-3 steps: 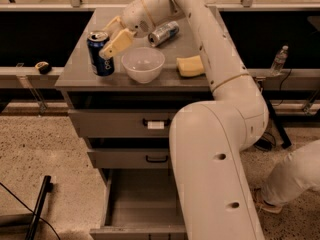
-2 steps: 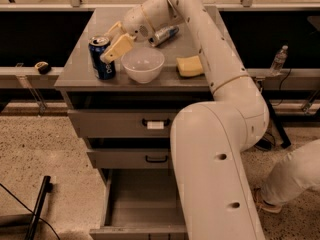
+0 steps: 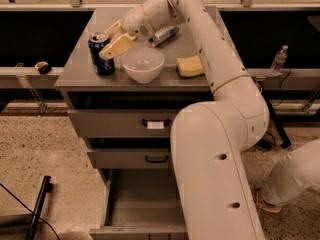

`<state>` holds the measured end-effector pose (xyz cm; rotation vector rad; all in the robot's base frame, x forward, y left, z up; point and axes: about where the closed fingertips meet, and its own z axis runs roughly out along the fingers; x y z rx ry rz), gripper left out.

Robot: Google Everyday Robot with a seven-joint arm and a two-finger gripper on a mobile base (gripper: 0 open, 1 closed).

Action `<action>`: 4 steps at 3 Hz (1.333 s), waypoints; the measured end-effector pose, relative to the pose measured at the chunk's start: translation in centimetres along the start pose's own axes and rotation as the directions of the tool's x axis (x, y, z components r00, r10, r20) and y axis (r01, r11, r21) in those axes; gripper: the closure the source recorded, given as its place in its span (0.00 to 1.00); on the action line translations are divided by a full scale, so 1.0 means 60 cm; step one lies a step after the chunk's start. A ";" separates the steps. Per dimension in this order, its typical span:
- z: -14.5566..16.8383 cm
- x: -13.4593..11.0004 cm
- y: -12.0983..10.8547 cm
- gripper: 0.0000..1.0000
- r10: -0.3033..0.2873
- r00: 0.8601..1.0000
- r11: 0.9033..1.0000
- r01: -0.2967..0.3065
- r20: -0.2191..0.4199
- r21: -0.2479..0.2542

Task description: Pick pepsi can from bottom drawer and place on counter

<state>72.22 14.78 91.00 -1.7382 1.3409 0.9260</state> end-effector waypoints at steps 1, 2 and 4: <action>0.000 0.000 0.000 0.06 0.000 1.000 1.000 0.000 0.000 0.000; -0.006 -0.007 0.000 0.00 -0.001 1.000 1.000 0.001 0.009 0.007; -0.127 -0.086 0.004 0.00 -0.052 0.996 0.978 0.035 0.075 0.204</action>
Offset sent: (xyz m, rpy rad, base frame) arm -0.0024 -0.0055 0.0105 0.0155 0.0037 0.0087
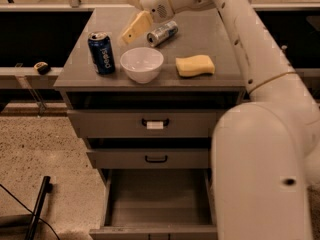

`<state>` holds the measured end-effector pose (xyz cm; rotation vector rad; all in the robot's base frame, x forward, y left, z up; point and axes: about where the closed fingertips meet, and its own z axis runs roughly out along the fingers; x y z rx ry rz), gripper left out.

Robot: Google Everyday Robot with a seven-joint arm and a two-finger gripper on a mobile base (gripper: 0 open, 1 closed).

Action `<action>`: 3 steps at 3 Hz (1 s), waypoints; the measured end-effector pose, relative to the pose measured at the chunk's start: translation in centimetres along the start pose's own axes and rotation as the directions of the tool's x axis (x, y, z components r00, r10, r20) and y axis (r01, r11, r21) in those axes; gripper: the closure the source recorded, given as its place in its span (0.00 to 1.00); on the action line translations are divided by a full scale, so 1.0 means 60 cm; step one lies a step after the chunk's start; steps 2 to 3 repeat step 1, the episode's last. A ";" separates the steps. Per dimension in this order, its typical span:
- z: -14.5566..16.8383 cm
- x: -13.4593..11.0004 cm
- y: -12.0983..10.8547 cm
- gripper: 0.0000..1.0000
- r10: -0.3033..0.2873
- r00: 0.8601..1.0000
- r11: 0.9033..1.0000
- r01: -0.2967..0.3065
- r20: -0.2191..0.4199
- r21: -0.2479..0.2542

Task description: Pick pepsi can from bottom drawer and place on counter

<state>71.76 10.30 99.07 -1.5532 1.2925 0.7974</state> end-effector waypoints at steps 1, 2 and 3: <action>-0.154 -0.075 0.017 0.00 0.002 0.999 0.965 0.008 -0.037 0.264; -0.154 -0.075 0.017 0.00 0.002 0.999 0.965 0.008 -0.037 0.264; -0.154 -0.075 0.017 0.00 0.002 0.999 0.965 0.008 -0.037 0.264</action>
Offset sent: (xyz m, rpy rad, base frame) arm 0.0000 0.0000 0.0000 0.0000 0.0000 0.0000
